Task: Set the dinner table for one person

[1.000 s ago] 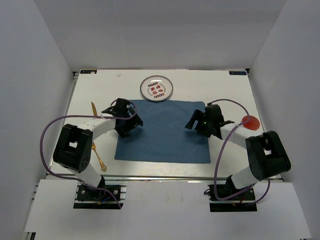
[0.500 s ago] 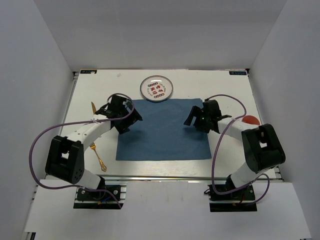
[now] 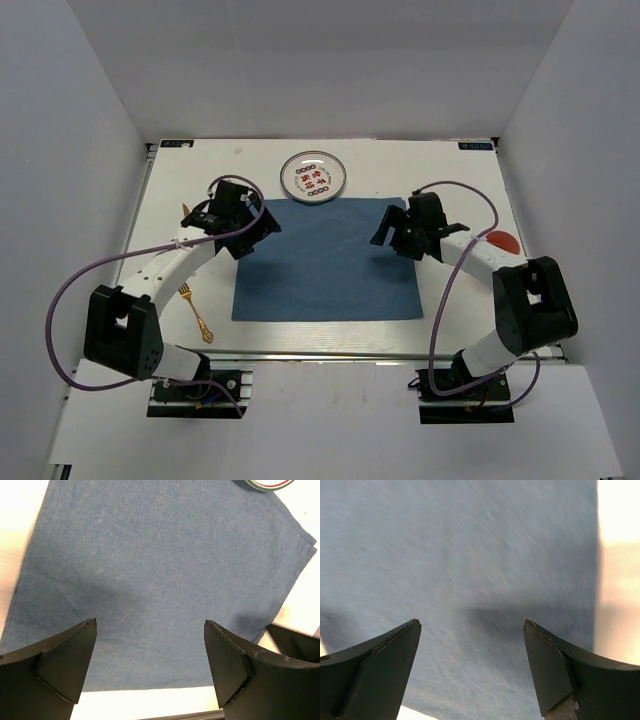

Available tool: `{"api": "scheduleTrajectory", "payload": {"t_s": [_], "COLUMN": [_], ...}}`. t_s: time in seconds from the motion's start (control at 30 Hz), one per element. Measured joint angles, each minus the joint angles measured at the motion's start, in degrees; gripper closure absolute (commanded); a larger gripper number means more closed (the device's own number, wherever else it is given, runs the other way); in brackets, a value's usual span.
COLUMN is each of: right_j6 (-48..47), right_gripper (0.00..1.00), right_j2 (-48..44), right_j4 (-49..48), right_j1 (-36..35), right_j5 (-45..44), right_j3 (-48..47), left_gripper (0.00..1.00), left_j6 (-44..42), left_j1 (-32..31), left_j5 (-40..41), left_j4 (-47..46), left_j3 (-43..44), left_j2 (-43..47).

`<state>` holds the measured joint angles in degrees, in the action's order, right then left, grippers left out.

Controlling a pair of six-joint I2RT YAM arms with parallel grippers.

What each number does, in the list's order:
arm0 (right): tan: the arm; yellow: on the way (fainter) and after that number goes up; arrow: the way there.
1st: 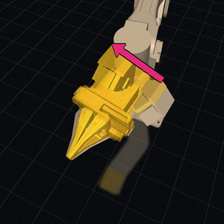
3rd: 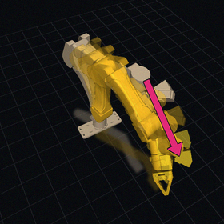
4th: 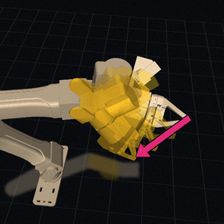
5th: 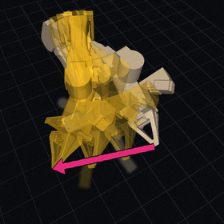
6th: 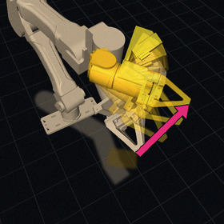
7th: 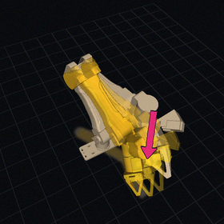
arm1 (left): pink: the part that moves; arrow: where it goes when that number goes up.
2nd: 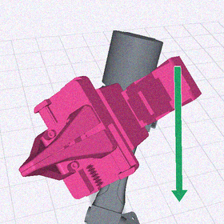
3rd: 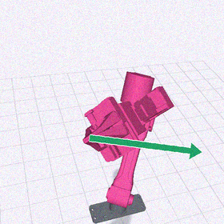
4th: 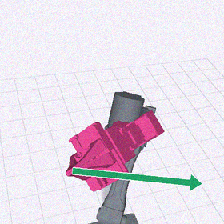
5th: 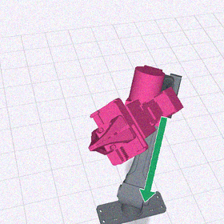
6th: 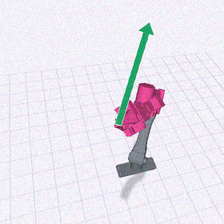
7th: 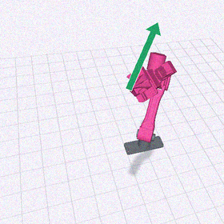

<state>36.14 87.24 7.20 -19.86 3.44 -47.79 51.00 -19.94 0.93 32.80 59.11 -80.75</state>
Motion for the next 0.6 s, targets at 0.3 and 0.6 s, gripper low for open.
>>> {"api": "scheduleTrajectory", "payload": {"t_s": [0.3, 0.6], "right_j6": [-3.6, -6.6], "right_gripper": [0.11, 0.14], "right_j2": [16.1, 42.3], "right_j4": [-0.3, 2.6], "right_j1": [0.0, 0.8], "right_j5": [4.9, 10.7], "right_j3": [-24.9, -57.5], "left_gripper": [0.02, 0.02], "left_j6": [-3.9, -16.8], "left_j1": [0.4, 0.5], "left_j5": [1.5, 1.0], "left_j4": [6.9, 13.3], "left_j3": [2.9, 6.2], "left_j2": [8.3, 17.3]}}
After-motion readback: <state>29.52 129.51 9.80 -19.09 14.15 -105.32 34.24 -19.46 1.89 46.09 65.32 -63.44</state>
